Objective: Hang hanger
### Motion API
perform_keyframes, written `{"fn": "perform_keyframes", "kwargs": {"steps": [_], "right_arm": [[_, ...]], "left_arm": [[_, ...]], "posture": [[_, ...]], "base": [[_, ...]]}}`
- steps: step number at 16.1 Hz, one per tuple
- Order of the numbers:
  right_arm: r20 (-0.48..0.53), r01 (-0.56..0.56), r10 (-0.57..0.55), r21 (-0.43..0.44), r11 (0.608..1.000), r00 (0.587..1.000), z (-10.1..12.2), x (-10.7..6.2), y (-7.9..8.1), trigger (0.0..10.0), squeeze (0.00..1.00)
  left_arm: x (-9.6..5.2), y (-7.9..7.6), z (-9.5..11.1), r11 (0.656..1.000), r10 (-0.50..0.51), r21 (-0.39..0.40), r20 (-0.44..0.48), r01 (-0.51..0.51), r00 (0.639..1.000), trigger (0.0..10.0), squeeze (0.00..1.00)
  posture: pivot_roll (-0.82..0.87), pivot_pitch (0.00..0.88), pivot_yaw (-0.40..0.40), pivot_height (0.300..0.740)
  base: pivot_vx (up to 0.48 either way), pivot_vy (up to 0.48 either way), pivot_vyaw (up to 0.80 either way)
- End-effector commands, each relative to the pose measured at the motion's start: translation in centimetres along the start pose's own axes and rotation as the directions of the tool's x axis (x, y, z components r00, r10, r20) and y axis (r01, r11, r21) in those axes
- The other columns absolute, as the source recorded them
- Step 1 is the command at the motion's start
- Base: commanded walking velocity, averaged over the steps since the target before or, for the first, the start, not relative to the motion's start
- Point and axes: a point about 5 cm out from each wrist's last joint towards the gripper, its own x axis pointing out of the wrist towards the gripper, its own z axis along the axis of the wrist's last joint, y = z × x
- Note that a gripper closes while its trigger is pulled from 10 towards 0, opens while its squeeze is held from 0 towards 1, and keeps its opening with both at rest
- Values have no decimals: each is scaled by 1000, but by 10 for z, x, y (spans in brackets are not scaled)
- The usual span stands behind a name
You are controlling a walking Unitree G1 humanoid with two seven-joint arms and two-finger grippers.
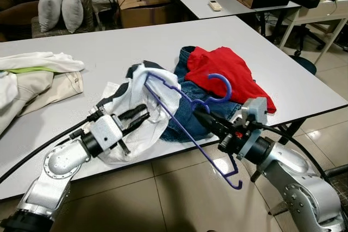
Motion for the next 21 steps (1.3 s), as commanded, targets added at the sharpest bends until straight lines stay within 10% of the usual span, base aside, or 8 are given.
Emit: {"fn": "perform_keyframes", "kwargs": {"steps": [1, 2, 3, 4, 5, 12, 20, 21], "right_arm": [[8, 2, -2, -15, 1000, 1000, 2, 2, -2, 10000, 0], [9, 1, -1, -15, 1000, 1000, 2, 2, -2, 10000, 0], [8, -1, 1, -15, 1000, 1000, 2, 2, -2, 10000, 0], [7, -1, 1, -15, 1000, 1000, 2, 2, -2, 10000, 0], [9, 2, -2, -16, 1000, 1000, 2, 3, -3, 10000, 0], [22, 15, -14, -17, 1000, 1000, 2, 2, -1, 10000, 0], [29, 18, -18, -17, 1000, 999, 4, 2, -2, 10000, 0], [29, 17, -17, -18, 1000, 999, 4, 3, -2, 10000, 0]], "left_arm": [[-1, 4, 4, 1000, 10, 2, 20, -10, 1000, 0, 0], [0, 7, 3, 999, 44, -28, 7, -43, 999, 3020, 0], [3, 4, 1, 998, 29, -57, -20, -31, 999, 10000, 0], [3, 5, -1, 999, 34, -33, -43, -35, 999, 10000, 333], [3, 5, -8, 999, 45, 16, -98, -43, 994, 10000, 1000], [-1, 15, -20, 976, 181, 151, -184, -154, 966, 10000, 1000], [1, -8, -46, 962, 71, -221, -358, -159, 931, 10000, 1000], [-1, -9, -55, 972, 49, -186, -431, -142, 901, 10000, 769]], "posture": [[-123, 0, 23, 740], [-121, 0, 22, 740], [-122, 0, 25, 740], [-122, 0, 25, 740], [-123, 0, 28, 740], [-138, 0, 52, 740], [-138, 0, 54, 740], [-138, 0, 54, 740]], "base": [[0, 0, 0], [0, 0, 0], [0, 0, 0], [0, 0, 0], [0, 0, 0], [0, 0, 0], [0, 0, 0], [0, 0, 0]]}}
